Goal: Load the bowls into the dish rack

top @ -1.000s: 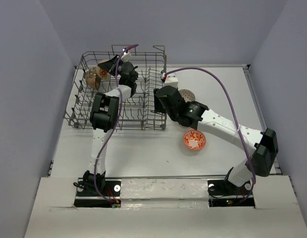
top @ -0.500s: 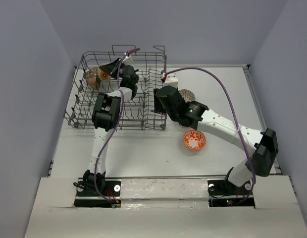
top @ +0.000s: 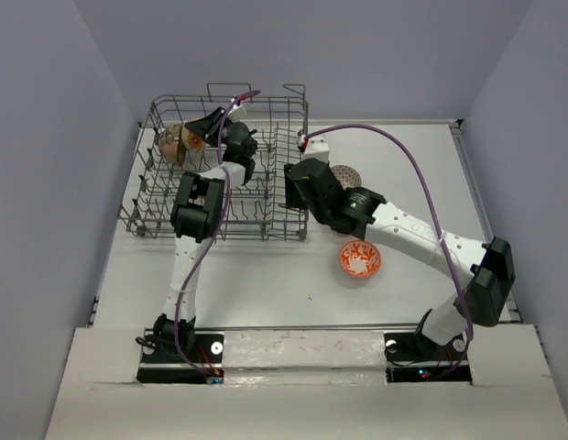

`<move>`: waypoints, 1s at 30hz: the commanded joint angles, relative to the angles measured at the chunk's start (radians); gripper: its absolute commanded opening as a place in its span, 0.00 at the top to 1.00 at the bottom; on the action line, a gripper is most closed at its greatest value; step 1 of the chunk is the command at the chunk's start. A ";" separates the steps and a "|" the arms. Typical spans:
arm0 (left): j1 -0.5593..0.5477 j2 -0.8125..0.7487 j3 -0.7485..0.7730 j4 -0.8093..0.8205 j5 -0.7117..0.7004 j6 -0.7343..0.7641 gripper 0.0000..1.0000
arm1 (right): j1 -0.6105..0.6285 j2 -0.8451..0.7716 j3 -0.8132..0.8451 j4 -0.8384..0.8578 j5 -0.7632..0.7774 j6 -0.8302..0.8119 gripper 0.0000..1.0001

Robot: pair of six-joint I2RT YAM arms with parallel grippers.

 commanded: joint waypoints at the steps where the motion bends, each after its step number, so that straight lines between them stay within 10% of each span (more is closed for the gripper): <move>1: 0.012 0.014 0.009 0.092 -0.009 -0.012 0.62 | -0.006 -0.015 0.018 0.044 0.001 -0.012 0.43; 9: 0.003 0.012 -0.003 0.103 -0.008 -0.005 0.31 | -0.006 -0.019 0.018 0.043 0.006 -0.015 0.43; 30: -0.008 -0.069 -0.051 -0.007 0.017 -0.052 0.01 | -0.006 -0.022 0.015 0.044 0.009 -0.018 0.42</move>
